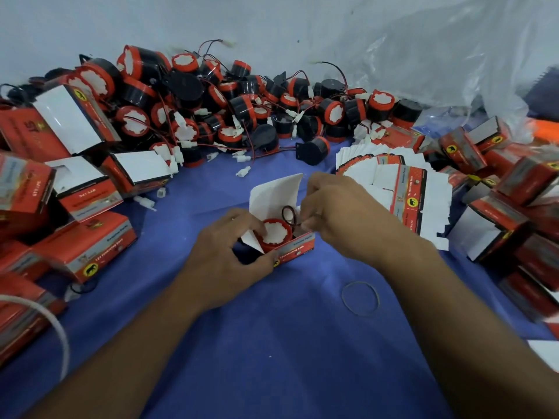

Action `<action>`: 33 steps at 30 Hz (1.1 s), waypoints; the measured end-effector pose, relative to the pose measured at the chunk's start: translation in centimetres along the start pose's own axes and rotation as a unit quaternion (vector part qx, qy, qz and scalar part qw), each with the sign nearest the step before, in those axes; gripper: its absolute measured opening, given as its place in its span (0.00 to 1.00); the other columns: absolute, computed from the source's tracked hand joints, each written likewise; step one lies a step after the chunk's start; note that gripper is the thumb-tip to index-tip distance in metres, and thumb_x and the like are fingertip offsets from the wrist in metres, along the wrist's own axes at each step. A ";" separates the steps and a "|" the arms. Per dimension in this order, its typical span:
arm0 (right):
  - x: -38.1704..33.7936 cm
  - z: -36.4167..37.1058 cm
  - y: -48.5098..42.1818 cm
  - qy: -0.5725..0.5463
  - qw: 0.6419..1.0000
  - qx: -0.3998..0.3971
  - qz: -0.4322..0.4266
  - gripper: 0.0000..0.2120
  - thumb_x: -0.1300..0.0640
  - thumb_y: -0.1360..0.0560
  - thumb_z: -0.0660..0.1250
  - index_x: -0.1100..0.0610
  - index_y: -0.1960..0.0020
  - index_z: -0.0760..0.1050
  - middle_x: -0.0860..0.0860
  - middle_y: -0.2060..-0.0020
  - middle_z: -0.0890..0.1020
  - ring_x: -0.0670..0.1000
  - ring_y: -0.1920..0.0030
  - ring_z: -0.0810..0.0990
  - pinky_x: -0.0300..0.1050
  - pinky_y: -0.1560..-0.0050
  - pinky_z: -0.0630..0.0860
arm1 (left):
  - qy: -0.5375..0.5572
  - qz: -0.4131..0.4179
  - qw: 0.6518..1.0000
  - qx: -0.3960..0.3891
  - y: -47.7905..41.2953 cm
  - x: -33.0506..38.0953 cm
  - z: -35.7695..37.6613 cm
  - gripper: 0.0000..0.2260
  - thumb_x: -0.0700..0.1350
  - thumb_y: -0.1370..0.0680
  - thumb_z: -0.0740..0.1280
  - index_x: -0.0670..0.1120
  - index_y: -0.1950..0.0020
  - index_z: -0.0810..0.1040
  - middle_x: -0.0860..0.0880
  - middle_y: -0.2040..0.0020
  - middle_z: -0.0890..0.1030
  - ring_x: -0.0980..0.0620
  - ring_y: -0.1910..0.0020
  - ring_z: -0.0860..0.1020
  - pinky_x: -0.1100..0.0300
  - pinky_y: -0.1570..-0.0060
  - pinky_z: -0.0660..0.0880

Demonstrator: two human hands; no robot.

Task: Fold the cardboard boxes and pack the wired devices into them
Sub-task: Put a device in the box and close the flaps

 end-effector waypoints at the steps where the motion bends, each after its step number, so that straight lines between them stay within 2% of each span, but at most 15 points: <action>1: -0.6 0.6 -0.1 0.037 0.999 0.000 0.005 0.07 0.65 0.23 0.67 0.60 0.51 0.84 0.54 0.49 0.75 0.58 0.54 0.77 0.53 0.54 0.75 | 0.004 -0.001 1.000 -0.004 0.0 0.0 0.0 0.14 0.49 0.31 0.79 0.47 0.52 0.79 0.53 0.51 0.79 0.57 0.56 0.79 0.64 0.58 0.77; 4: -2.4 1.9 -0.2 0.077 0.996 -0.030 0.016 0.10 0.67 0.23 0.61 0.60 0.49 0.80 0.57 0.45 0.74 0.58 0.55 0.77 0.50 0.58 0.74 | -0.010 0.008 1.000 -0.018 0.0 -0.1 0.2 0.14 0.47 0.31 0.79 0.46 0.52 0.79 0.52 0.50 0.79 0.54 0.54 0.79 0.56 0.56 0.78; 7: -2.0 1.6 0.1 0.088 0.992 -0.088 0.015 0.09 0.72 0.29 0.61 0.61 0.65 0.70 0.56 0.60 0.73 0.53 0.67 0.69 0.49 0.67 0.67 | -0.011 -0.006 1.000 -0.021 0.0 -0.2 0.2 0.15 0.52 0.31 0.76 0.48 0.51 0.77 0.54 0.51 0.79 0.56 0.56 0.79 0.66 0.56 0.74; 9: -0.9 1.0 0.0 0.040 0.996 -0.078 0.025 0.09 0.72 0.31 0.61 0.62 0.64 0.75 0.58 0.67 0.76 0.58 0.67 0.72 0.53 0.65 0.70 | -0.006 -0.030 0.999 -0.017 0.2 -0.4 0.2 0.17 0.54 0.31 0.76 0.54 0.48 0.74 0.56 0.52 0.79 0.59 0.55 0.78 0.72 0.57 0.71; 11: -0.6 0.7 0.1 -0.038 0.997 -0.035 0.052 0.13 0.71 0.27 0.63 0.59 0.49 0.81 0.55 0.64 0.81 0.57 0.61 0.79 0.53 0.58 0.76 | 0.024 -0.075 0.997 -0.016 0.4 -0.7 0.2 0.23 0.55 0.31 0.78 0.60 0.46 0.66 0.58 0.51 0.79 0.60 0.54 0.78 0.71 0.58 0.73; 13: -0.3 1.3 0.0 -0.074 0.994 -0.012 0.073 0.19 0.68 0.24 0.66 0.56 0.35 0.76 0.52 0.59 0.84 0.54 0.54 0.80 0.52 0.51 0.78 | 0.069 -0.105 0.992 -0.013 0.4 -0.8 0.2 0.30 0.55 0.33 0.79 0.65 0.44 0.60 0.59 0.48 0.79 0.61 0.52 0.80 0.69 0.57 0.75; 17: 1.4 1.6 -0.4 -0.057 0.993 0.004 0.106 0.20 0.53 0.26 0.76 0.47 0.35 0.78 0.47 0.57 0.78 0.54 0.46 0.69 0.43 0.50 0.61 | 0.101 -0.100 0.990 -0.014 0.5 -0.8 0.3 0.34 0.53 0.33 0.78 0.63 0.42 0.54 0.63 0.43 0.79 0.63 0.47 0.79 0.73 0.52 0.72; 19: 2.5 1.8 -0.7 -0.071 0.990 -0.025 0.122 0.19 0.48 0.28 0.77 0.45 0.38 0.80 0.50 0.47 0.80 0.56 0.39 0.69 0.45 0.43 0.61 | 0.101 -0.104 0.989 -0.031 0.6 -1.2 0.6 0.34 0.49 0.31 0.78 0.61 0.42 0.53 0.59 0.41 0.79 0.61 0.46 0.80 0.70 0.49 0.74; 21: 3.0 2.2 -0.6 -0.178 0.973 -0.040 0.139 0.16 0.51 0.29 0.79 0.47 0.42 0.82 0.50 0.42 0.82 0.53 0.37 0.75 0.50 0.34 0.67 | 0.099 -0.098 0.989 -0.044 0.8 -1.4 0.8 0.32 0.45 0.29 0.76 0.60 0.43 0.53 0.58 0.39 0.78 0.60 0.44 0.79 0.62 0.46 0.75; 23: 3.9 2.7 -0.2 -0.318 0.932 -0.049 0.168 0.14 0.56 0.29 0.79 0.49 0.45 0.84 0.45 0.46 0.84 0.44 0.45 0.81 0.46 0.41 0.76 | 0.102 -0.089 0.990 -0.041 0.7 -1.3 0.8 0.31 0.45 0.28 0.76 0.60 0.43 0.54 0.57 0.37 0.77 0.59 0.43 0.79 0.61 0.46 0.76; 25: 4.5 3.5 -0.1 -0.408 0.891 -0.053 0.190 0.12 0.60 0.29 0.78 0.51 0.46 0.84 0.39 0.58 0.84 0.37 0.60 0.81 0.35 0.58 0.76 | 0.108 -0.076 0.991 -0.023 0.5 -1.1 0.8 0.29 0.43 0.27 0.76 0.58 0.44 0.56 0.57 0.33 0.73 0.63 0.40 0.77 0.67 0.46 0.75; 26: 4.5 3.9 -0.1 -0.436 0.876 -0.042 0.200 0.14 0.61 0.28 0.78 0.53 0.45 0.83 0.39 0.62 0.83 0.38 0.66 0.79 0.33 0.64 0.74 | 0.120 -0.075 0.990 -0.011 0.4 -1.1 0.7 0.28 0.40 0.27 0.75 0.58 0.44 0.57 0.56 0.30 0.71 0.64 0.37 0.75 0.69 0.44 0.73; 28: 4.4 4.7 -0.3 -0.461 0.857 -0.003 0.231 0.21 0.61 0.29 0.79 0.56 0.40 0.74 0.45 0.57 0.81 0.44 0.64 0.76 0.39 0.65 0.72 | 0.149 -0.087 0.985 0.002 0.2 -1.4 0.5 0.28 0.37 0.26 0.73 0.58 0.40 0.60 0.55 0.28 0.69 0.64 0.33 0.72 0.67 0.38 0.72; 30: 4.3 5.1 -0.5 -0.432 0.863 0.042 0.259 0.26 0.58 0.30 0.79 0.54 0.40 0.67 0.51 0.54 0.76 0.49 0.59 0.75 0.43 0.63 0.74 | 0.109 -0.091 0.990 -0.001 0.0 -1.6 0.3 0.26 0.40 0.24 0.72 0.54 0.30 0.66 0.56 0.29 0.71 0.62 0.33 0.72 0.63 0.34 0.71; 33: 3.7 4.7 -0.8 -0.379 0.895 0.107 0.209 0.15 0.55 0.28 0.78 0.55 0.48 0.75 0.51 0.61 0.79 0.48 0.63 0.76 0.43 0.62 0.74 | 0.035 -0.029 0.999 -0.002 -0.4 -1.1 0.2 0.19 0.42 0.22 0.71 0.42 0.32 0.77 0.53 0.28 0.71 0.60 0.31 0.71 0.65 0.32 0.68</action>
Point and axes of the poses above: each hand's wrist, its own y-axis away from the middle knuckle, its own z-axis out of the palm, x = y × z, the point moved 5 cm from there along -y, towards the middle knuckle
